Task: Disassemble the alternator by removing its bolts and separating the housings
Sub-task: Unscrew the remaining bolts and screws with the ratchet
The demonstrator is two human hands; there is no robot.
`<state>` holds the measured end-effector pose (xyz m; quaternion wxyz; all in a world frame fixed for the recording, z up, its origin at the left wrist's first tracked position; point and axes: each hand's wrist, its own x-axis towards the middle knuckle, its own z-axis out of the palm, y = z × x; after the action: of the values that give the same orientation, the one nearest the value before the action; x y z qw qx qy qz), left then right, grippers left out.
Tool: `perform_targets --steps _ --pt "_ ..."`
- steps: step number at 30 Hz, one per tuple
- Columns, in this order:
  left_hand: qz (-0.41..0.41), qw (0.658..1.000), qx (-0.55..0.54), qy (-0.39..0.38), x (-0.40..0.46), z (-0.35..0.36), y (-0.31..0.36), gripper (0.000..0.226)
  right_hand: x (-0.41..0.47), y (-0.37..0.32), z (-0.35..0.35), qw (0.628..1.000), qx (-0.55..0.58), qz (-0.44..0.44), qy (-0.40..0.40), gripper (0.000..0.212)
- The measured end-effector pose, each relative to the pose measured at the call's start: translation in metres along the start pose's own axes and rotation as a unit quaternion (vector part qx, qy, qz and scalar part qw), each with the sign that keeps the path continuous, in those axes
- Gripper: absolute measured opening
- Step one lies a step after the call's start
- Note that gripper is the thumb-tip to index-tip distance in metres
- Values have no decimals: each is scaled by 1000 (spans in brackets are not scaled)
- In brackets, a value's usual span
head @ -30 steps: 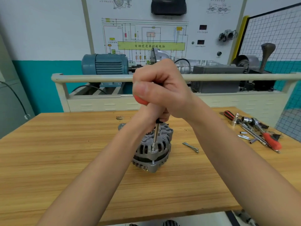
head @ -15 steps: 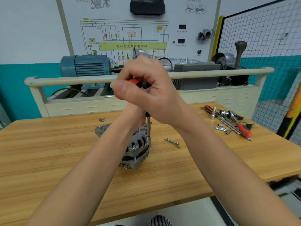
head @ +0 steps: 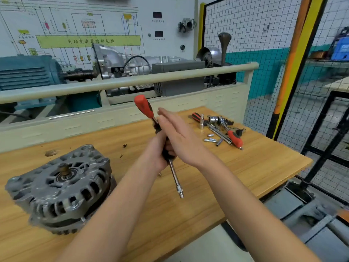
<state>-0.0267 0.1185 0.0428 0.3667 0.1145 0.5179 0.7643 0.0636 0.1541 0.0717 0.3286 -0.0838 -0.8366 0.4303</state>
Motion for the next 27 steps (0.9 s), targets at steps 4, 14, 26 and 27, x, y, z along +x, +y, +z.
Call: perform_targets --steps 4,14,26,27 --pt "-51 999 13 0 34 15 -18 24 5 64 -16 994 -26 107 -3 44" --pt "-40 998 52 16 93 31 -46 22 45 190 -88 911 -261 292 126 36" --pt "11 995 95 -18 105 30 -40 16 78 244 -97 885 -362 292 -24 26" --pt "11 995 93 -19 104 30 -39 16 78 245 -97 881 -370 291 -37 25"
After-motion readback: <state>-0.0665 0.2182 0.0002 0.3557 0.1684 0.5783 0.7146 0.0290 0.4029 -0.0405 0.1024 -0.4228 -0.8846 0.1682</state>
